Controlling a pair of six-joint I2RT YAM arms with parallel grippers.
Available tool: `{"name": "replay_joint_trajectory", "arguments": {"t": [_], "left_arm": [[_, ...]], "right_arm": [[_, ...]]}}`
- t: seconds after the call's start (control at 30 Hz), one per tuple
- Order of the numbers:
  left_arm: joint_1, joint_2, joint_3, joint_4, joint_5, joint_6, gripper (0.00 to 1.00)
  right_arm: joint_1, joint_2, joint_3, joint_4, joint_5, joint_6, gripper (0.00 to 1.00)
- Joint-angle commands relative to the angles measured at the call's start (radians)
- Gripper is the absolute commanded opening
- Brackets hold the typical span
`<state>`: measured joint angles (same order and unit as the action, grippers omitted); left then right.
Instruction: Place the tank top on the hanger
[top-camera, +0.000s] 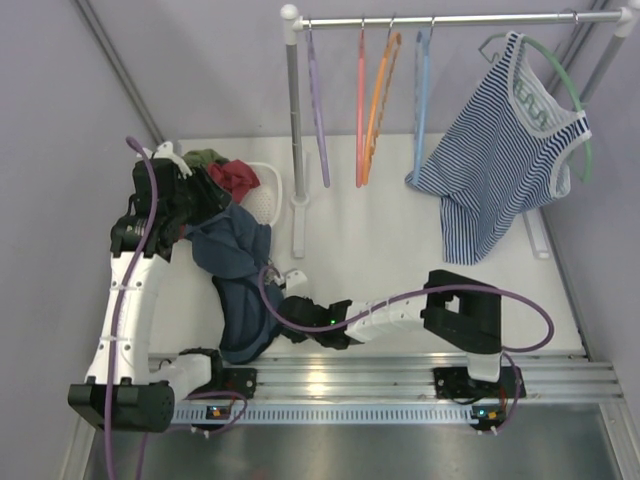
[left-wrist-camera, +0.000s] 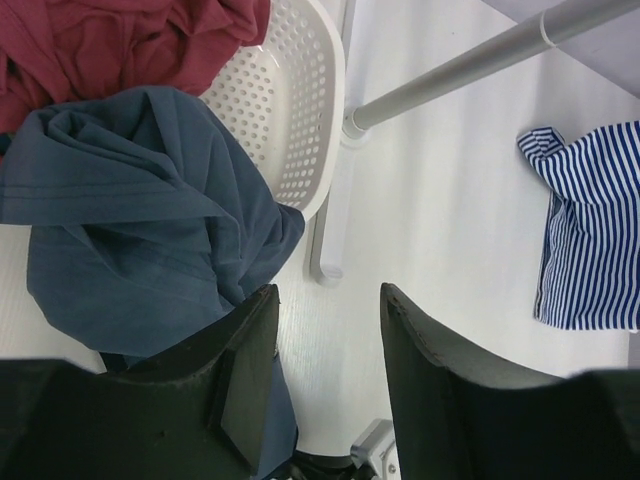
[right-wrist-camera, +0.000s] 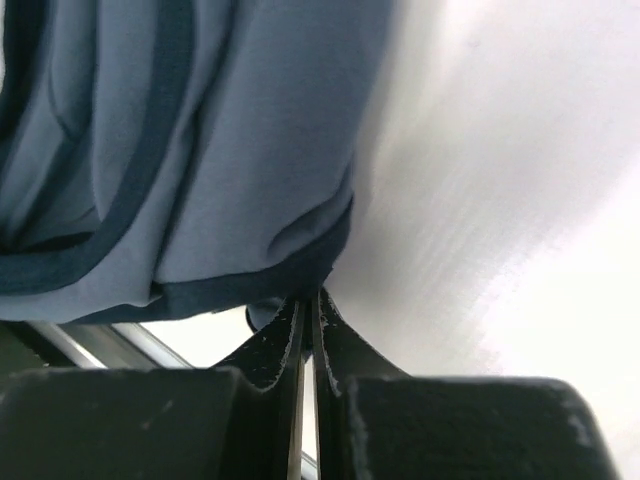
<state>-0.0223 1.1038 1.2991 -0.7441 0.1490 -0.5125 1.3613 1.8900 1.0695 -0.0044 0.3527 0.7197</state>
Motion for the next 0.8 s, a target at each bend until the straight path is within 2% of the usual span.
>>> {"name": "replay_joint_trajectory", "arguments": {"t": [0.0, 0.17, 0.27, 0.4, 0.47, 0.6, 0.77], "left_arm": [[0.001, -0.032, -0.006, -0.014, 0.075, 0.020, 0.50], [-0.039, -0.033, -0.014, -0.015, 0.133, 0.035, 0.50], [-0.134, -0.021, -0.012, -0.014, 0.115, 0.035, 0.50], [-0.371, -0.004, -0.017, -0.005, 0.032, 0.019, 0.50], [-0.457, -0.010, -0.049, 0.009, 0.008, 0.006, 0.50], [-0.528, -0.048, -0.159, 0.044, 0.001, -0.017, 0.49], [-0.634, -0.079, -0.297, 0.116, 0.044, -0.076, 0.50]], "right_arm": [[0.018, -0.063, -0.015, -0.112, 0.126, 0.026, 0.00], [-0.002, -0.245, -0.111, -0.251, 0.265, 0.060, 0.00], [-0.031, -0.370, -0.144, -0.348, 0.347, 0.072, 0.00], [-0.074, -0.506, -0.158, -0.457, 0.414, 0.078, 0.00], [-0.097, -0.577, -0.171, -0.506, 0.431, 0.075, 0.00], [-0.160, -0.695, -0.210, -0.551, 0.440, 0.060, 0.00], [-0.194, -0.762, -0.227, -0.582, 0.443, 0.030, 0.00]]}}
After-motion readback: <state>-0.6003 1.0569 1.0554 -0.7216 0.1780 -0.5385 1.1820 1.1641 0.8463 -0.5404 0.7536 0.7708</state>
